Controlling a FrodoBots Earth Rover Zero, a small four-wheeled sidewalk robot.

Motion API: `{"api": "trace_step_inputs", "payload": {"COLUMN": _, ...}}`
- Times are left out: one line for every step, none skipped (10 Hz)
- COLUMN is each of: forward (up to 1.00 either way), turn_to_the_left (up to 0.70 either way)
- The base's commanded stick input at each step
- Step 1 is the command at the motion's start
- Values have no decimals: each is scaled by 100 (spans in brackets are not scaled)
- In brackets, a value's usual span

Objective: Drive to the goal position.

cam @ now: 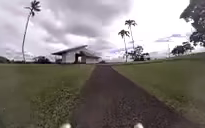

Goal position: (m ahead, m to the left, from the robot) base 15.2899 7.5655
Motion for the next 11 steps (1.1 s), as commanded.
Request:
{"api": "trace_step_inputs", "payload": {"forward": 70, "turn_to_the_left": -22}}
{"api": "trace_step_inputs", "payload": {"forward": 70, "turn_to_the_left": 0}}
{"api": "trace_step_inputs", "payload": {"forward": 70, "turn_to_the_left": 0}}
{"api": "trace_step_inputs", "payload": {"forward": 70, "turn_to_the_left": 0}}
{"api": "trace_step_inputs", "payload": {"forward": 70, "turn_to_the_left": 0}}
{"api": "trace_step_inputs", "payload": {"forward": 70, "turn_to_the_left": 0}}
{"api": "trace_step_inputs", "payload": {"forward": 70, "turn_to_the_left": 0}}
{"api": "trace_step_inputs", "payload": {"forward": 70, "turn_to_the_left": 0}}
{"api": "trace_step_inputs", "payload": {"forward": 70, "turn_to_the_left": 0}}
{"api": "trace_step_inputs", "payload": {"forward": 70, "turn_to_the_left": 0}}
{"api": "trace_step_inputs", "payload": {"forward": 70, "turn_to_the_left": 0}}
